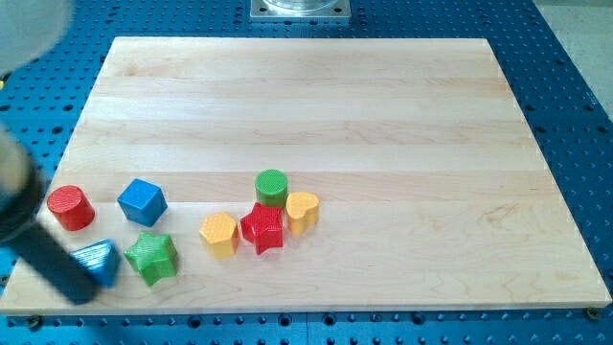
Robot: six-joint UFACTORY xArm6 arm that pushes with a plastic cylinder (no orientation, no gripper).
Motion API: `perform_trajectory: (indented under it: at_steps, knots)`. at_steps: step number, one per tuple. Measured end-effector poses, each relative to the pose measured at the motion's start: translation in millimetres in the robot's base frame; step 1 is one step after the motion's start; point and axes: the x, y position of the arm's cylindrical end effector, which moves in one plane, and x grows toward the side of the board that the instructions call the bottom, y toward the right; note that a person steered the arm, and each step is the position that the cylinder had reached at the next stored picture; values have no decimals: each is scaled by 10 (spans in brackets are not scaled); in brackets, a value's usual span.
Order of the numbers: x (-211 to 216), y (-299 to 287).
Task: Slide the green star into the red star
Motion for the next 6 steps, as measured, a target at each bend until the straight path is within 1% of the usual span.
perform_trajectory:
  at_steps: [1,2,3,4,5,6]
  knots:
    - [-397,595]
    - [-384,645]
    - [-294,346]
    - [73,170]
    - [111,883]
    - [-19,1623]
